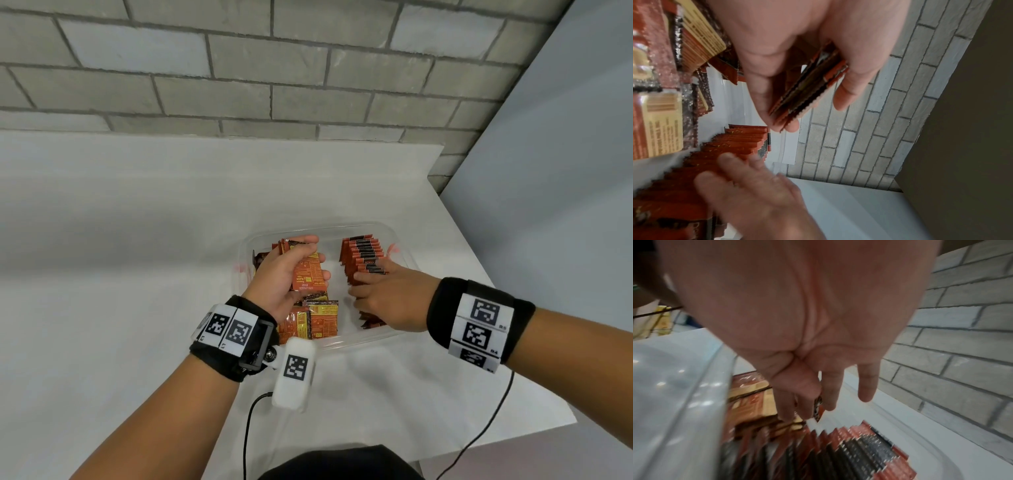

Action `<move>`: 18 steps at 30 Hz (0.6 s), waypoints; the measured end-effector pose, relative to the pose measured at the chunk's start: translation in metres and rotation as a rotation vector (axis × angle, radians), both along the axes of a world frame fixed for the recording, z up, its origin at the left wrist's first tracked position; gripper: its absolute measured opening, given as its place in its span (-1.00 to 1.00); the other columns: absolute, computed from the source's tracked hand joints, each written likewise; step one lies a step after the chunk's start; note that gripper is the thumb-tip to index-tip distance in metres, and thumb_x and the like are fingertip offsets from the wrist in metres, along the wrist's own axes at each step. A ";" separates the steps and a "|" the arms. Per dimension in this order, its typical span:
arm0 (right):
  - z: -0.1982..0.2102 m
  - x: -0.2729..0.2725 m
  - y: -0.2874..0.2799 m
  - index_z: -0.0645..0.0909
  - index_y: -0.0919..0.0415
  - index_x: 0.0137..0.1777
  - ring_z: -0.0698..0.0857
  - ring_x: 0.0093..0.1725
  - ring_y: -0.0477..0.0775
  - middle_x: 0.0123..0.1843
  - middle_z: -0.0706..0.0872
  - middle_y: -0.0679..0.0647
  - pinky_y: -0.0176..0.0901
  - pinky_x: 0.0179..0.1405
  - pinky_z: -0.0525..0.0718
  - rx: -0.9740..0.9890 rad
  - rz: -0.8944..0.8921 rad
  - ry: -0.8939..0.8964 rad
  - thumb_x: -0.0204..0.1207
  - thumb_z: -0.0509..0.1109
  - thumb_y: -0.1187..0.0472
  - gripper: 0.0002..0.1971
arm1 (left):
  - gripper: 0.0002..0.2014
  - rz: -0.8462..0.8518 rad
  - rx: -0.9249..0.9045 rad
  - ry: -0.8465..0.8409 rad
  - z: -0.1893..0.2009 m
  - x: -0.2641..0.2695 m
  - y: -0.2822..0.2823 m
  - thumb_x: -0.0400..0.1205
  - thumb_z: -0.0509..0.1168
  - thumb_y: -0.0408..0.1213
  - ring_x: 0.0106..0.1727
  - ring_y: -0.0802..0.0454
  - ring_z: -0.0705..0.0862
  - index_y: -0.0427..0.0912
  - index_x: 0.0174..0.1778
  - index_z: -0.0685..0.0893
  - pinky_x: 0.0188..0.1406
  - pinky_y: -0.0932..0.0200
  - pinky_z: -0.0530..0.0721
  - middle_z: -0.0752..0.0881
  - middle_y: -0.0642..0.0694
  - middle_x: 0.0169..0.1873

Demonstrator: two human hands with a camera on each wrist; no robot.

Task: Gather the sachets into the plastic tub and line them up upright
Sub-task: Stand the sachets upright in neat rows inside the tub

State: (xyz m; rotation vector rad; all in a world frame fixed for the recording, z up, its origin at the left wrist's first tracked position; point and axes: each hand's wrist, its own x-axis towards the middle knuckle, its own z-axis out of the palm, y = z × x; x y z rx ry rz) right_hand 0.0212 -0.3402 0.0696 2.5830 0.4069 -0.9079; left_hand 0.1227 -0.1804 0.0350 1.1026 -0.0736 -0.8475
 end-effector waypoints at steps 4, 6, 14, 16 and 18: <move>0.019 0.012 -0.006 0.27 -0.10 0.60 -0.02 0.69 0.12 0.69 0.16 -0.04 0.28 0.58 -0.02 0.056 -0.024 -0.007 0.65 0.23 0.30 -0.44 | -0.80 0.021 -0.003 0.012 -0.003 0.002 0.003 0.65 0.29 -0.31 -0.25 -0.15 0.75 -0.16 0.17 0.69 -0.06 -0.10 0.72 0.75 -0.21 -0.12; 0.021 0.013 -0.003 0.35 -0.17 0.55 -0.02 0.68 0.14 0.68 0.18 -0.07 0.30 0.57 -0.02 0.041 0.011 0.061 0.64 0.26 0.31 -0.45 | -0.80 0.019 0.000 0.013 -0.003 0.002 0.003 0.65 0.29 -0.31 -0.24 -0.14 0.76 -0.16 0.17 0.69 -0.05 -0.09 0.72 0.75 -0.21 -0.12; 0.004 0.006 0.000 0.43 -0.18 0.50 0.07 0.65 0.15 0.63 0.28 -0.09 0.22 0.53 0.06 0.003 0.066 0.134 0.64 0.27 0.26 -0.52 | -0.79 0.014 0.002 0.012 -0.003 0.003 0.003 0.65 0.28 -0.30 -0.27 -0.12 0.76 -0.16 0.19 0.67 -0.13 -0.04 0.74 0.75 -0.19 -0.13; 0.004 0.005 -0.003 0.39 -0.23 0.51 0.05 0.65 0.14 0.65 0.23 -0.10 0.24 0.54 0.03 0.071 0.065 0.116 0.65 0.25 0.29 -0.48 | -0.79 0.015 0.000 0.013 -0.003 0.003 0.004 0.65 0.28 -0.30 -0.26 -0.11 0.76 -0.16 0.19 0.67 -0.11 -0.06 0.74 0.75 -0.19 -0.13; 0.005 0.003 -0.002 0.40 -0.22 0.51 0.01 0.66 0.14 0.66 0.19 -0.10 0.27 0.56 -0.03 0.079 0.059 0.138 0.65 0.23 0.32 -0.47 | -0.80 0.011 0.002 0.013 -0.004 0.003 0.004 0.65 0.28 -0.30 -0.25 -0.12 0.76 -0.15 0.18 0.68 -0.08 -0.08 0.72 0.75 -0.20 -0.11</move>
